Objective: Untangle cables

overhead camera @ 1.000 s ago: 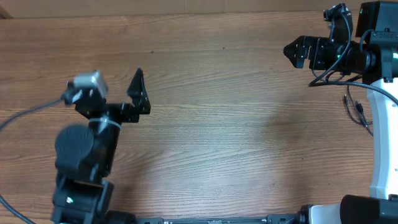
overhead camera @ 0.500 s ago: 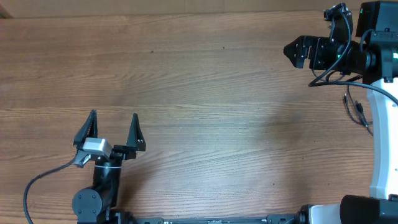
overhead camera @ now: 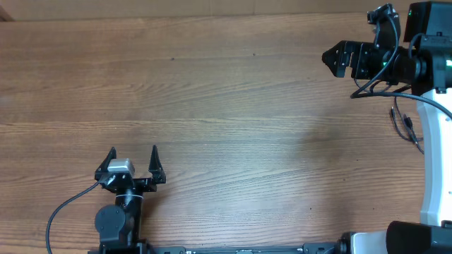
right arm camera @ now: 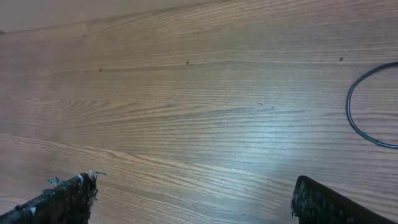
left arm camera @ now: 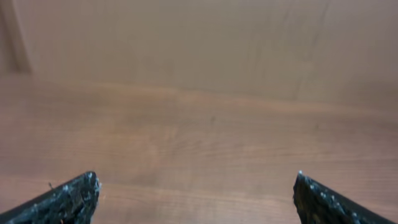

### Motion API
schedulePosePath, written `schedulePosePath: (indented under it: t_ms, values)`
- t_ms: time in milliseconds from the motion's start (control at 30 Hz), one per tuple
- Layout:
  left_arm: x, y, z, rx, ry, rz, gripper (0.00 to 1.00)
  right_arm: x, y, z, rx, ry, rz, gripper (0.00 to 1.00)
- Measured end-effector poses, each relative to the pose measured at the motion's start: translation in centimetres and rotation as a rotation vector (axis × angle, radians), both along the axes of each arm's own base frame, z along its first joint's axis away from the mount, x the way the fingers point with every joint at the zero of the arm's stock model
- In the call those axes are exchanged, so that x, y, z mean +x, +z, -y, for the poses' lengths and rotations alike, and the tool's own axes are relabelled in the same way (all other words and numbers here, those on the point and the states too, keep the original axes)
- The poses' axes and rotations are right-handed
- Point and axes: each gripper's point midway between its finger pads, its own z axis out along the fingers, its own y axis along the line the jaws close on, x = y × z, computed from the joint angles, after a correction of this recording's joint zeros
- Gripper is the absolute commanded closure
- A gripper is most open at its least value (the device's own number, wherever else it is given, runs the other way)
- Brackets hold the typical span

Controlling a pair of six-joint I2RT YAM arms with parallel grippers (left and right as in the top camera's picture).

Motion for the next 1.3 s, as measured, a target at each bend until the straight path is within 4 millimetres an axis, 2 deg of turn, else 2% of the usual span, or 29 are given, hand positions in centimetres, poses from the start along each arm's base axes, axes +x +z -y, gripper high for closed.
schedulePosePath:
  t_ms: [267,1300]
  values:
    - [-0.03,-0.07,-0.53,0.057,0.026,-0.004,0.00,-0.02,-0.02,0.00,0.000,0.000,-0.001,0.00]
    - [-0.03,-0.07,-0.58,0.058,0.029,-0.004,0.00,-0.01,-0.01,0.00,0.000,0.000,-0.001,0.00]
